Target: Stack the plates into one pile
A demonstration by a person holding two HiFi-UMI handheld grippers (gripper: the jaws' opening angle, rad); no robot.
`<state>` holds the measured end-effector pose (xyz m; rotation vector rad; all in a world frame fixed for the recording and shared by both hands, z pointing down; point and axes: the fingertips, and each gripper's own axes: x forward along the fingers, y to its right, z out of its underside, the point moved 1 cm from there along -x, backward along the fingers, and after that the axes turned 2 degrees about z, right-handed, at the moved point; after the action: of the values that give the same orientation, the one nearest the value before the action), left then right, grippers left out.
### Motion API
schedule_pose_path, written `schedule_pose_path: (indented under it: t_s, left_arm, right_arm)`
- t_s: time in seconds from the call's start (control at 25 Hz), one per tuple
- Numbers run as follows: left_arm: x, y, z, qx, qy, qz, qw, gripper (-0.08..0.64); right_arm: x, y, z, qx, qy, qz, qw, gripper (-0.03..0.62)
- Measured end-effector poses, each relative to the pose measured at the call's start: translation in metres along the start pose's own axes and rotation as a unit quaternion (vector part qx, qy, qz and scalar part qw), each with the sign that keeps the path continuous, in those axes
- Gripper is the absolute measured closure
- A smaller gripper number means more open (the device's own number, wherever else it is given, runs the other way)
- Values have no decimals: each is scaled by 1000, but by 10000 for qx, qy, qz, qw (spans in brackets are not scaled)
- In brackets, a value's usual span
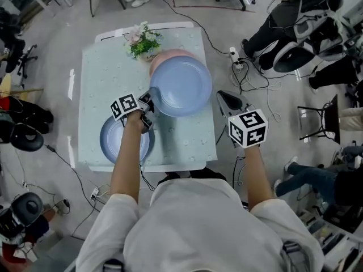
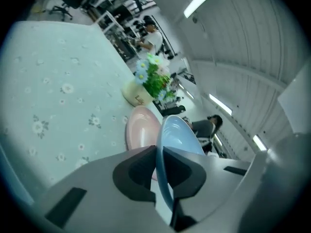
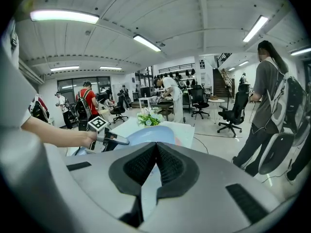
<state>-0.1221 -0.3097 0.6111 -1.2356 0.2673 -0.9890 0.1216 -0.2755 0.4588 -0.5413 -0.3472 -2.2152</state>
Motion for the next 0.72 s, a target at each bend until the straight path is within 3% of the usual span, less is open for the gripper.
schedule_pose_path:
  t_s: [0.12, 0.2, 0.4, 0.72]
  left_arm:
    - [2, -22, -15, -444, 569, -452, 9964, 525]
    - [4, -33, -22, -540, 842, -783, 9919, 524]
    - [17, -39, -43, -265, 1287, -1298, 9828, 511]
    - [42, -36, -48, -19, 1385, -1751, 9748, 499]
  right_arm:
    - [10, 5, -2, -48, -46, -125, 9999, 578]
    - [16, 11, -2, -76, -91, -192, 9997, 578]
    - [32, 33, -2, -124, -200, -315, 9992, 578]
    - [45, 66, 1, -103, -286, -425, 9986, 578]
